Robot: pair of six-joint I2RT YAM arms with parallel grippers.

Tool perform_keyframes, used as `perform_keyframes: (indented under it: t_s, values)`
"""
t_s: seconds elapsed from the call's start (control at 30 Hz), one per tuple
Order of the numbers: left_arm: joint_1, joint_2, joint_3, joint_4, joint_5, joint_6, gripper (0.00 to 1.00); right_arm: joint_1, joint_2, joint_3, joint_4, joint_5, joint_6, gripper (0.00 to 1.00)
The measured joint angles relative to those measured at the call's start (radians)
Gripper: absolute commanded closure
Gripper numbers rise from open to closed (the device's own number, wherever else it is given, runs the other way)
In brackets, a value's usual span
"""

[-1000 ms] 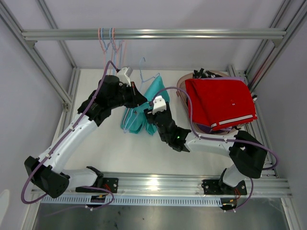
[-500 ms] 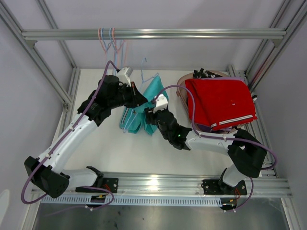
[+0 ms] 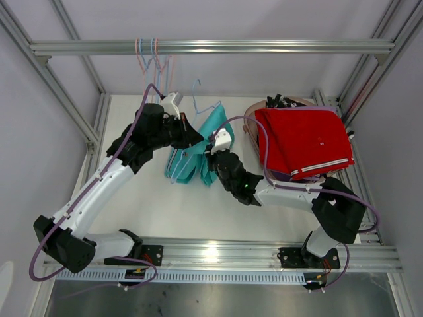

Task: Remove the trousers from the hanger

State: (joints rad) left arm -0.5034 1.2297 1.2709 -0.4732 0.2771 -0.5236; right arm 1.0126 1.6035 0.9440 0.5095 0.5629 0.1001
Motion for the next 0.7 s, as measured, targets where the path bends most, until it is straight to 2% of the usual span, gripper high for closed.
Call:
perform_keyframes:
  t_s: [0.07, 0.1, 0.43, 0.7]
  values:
    - [0.0, 0.0, 0.0, 0.0, 0.0, 0.0, 1.0, -0.006, 0.007, 0.015, 0.002, -0.001, -0.003, 0.98]
    - [0.0, 0.0, 0.0, 0.001, 0.0, 0.0, 1.0, -0.01, 0.008, 0.022, 0.001, -0.002, -0.007, 1.0]
    - [0.02, 0.0, 0.0, 0.029, 0.002, -0.002, 1.0, -0.047, 0.001, 0.065, -0.036, -0.012, -0.017, 1.0]
    - [0.024, 0.0, 0.0, 0.037, 0.016, -0.01, 1.0, -0.068, -0.082, 0.065, -0.104, -0.013, -0.029, 1.0]
